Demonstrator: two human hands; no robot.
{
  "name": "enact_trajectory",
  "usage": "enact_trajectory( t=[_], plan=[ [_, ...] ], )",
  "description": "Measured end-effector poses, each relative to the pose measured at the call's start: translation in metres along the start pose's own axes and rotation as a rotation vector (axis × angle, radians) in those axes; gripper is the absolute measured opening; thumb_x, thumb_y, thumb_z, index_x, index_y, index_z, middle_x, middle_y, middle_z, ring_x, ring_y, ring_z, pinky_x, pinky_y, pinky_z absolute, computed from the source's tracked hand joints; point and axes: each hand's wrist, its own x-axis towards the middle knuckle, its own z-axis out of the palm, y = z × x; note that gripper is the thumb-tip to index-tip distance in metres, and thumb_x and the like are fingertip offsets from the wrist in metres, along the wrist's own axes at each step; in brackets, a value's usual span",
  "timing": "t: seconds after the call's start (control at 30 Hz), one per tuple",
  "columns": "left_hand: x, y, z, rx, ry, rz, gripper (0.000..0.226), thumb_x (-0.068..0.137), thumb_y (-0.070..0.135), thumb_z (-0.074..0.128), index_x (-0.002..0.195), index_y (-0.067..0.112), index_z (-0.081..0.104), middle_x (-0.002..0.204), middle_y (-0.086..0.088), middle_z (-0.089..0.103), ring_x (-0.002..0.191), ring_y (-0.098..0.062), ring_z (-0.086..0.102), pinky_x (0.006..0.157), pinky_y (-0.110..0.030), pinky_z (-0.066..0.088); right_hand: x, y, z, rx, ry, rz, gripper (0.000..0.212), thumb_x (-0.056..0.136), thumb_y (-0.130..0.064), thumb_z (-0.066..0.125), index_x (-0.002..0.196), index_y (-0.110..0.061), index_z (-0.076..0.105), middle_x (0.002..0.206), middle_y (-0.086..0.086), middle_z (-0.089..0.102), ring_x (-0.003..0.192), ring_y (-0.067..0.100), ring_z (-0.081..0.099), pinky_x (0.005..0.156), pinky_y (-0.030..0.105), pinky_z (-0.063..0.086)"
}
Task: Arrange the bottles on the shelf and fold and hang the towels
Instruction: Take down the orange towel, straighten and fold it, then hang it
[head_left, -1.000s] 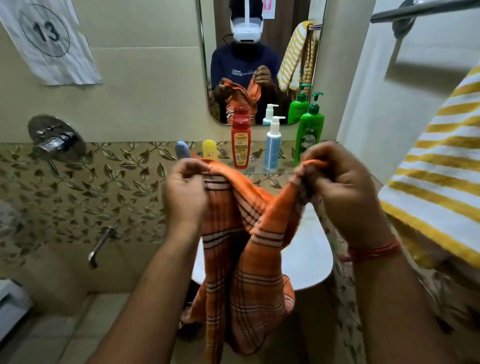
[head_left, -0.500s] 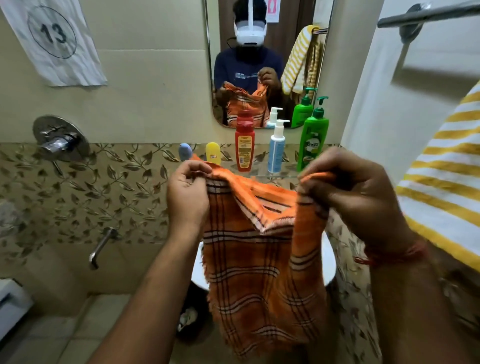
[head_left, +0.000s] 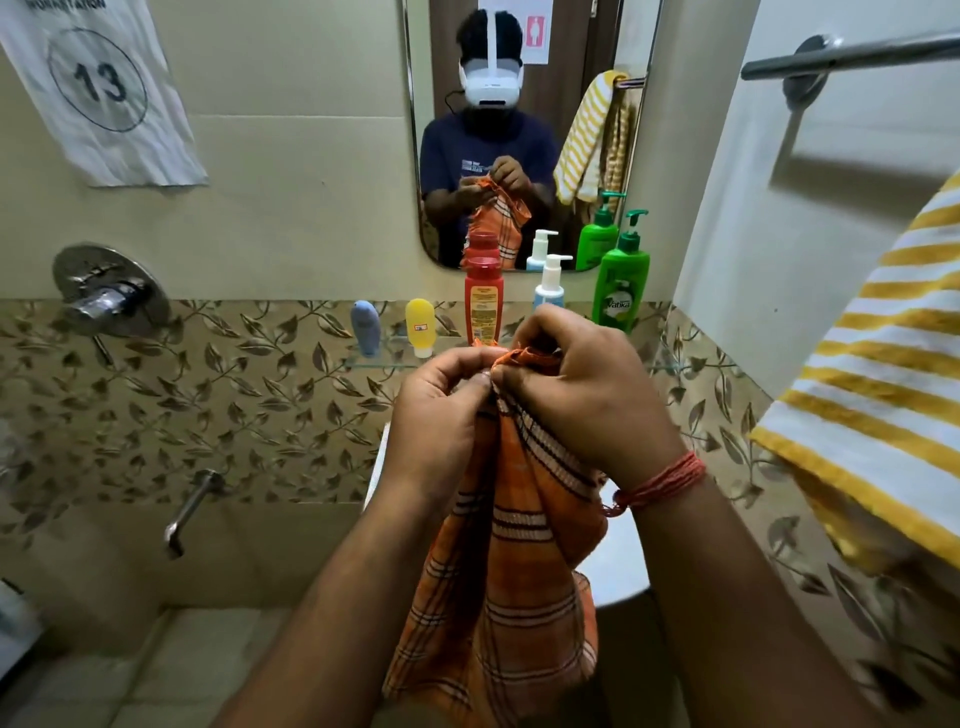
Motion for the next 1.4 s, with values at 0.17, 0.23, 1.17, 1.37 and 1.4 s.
enact_trajectory(
  t=[0.17, 0.23, 1.17, 1.37, 1.4],
  plan=[
    [0.0, 0.0, -0.007, -0.084, -0.09, -0.048, 0.032, 0.088, 0.011, 0.05, 0.107, 0.014, 0.076, 0.114, -0.021, 0.071, 0.114, -0.038, 0.065, 0.096, -0.048, 0.051, 0.005, -0.003, 0.005, -0.001, 0.016, 0.06, 0.02, 0.082, -0.029, 0.077, 0.089, -0.02, 0.061, 0.078, -0.009, 0.063, 0.073, 0.006, 0.06, 0.063, 0.032, 0.055],
    [0.0, -0.002, -0.009, -0.069, -0.137, -0.027, 0.031, 0.089, 0.011, 0.053, 0.111, 0.013, 0.074, 0.115, -0.02, 0.07, 0.116, -0.036, 0.064, 0.099, -0.047, 0.05, 0.006, -0.001, 0.007, -0.004, 0.007, 0.07, 0.02, 0.083, -0.029, 0.077, 0.091, -0.019, 0.062, 0.082, -0.007, 0.065, 0.076, 0.009, 0.062, 0.066, 0.035, 0.057],
    [0.02, -0.012, -0.03, 0.136, 0.053, 0.103, 0.013, 0.095, 0.013, 0.06, 0.096, 0.018, 0.073, 0.095, -0.004, 0.075, 0.092, -0.02, 0.072, 0.078, -0.032, 0.06, -0.012, 0.014, -0.012, -0.609, -0.841, 0.011, 0.036, 0.091, -0.046, 0.059, 0.12, -0.026, 0.065, 0.102, -0.005, 0.064, 0.093, 0.017, 0.059, 0.082, 0.037, 0.056],
    [0.02, -0.017, -0.033, 0.16, -0.009, 0.143, 0.02, 0.096, 0.001, 0.057, 0.093, 0.015, 0.072, 0.098, -0.007, 0.072, 0.093, -0.016, 0.07, 0.077, -0.023, 0.056, -0.018, 0.009, -0.004, -0.726, -0.849, 0.15, 0.049, 0.089, -0.06, 0.055, 0.126, -0.028, 0.061, 0.104, -0.002, 0.045, 0.104, 0.021, 0.05, 0.086, 0.037, 0.049],
    [0.02, -0.018, -0.032, 0.162, -0.025, 0.144, 0.024, 0.097, 0.001, 0.057, 0.092, 0.019, 0.072, 0.098, -0.007, 0.072, 0.093, -0.017, 0.07, 0.077, -0.025, 0.056, -0.02, 0.009, -0.001, -0.739, -0.857, 0.18, 0.052, 0.088, -0.062, 0.055, 0.128, -0.029, 0.061, 0.106, 0.0, 0.046, 0.107, 0.022, 0.049, 0.087, 0.038, 0.046]
  ],
)
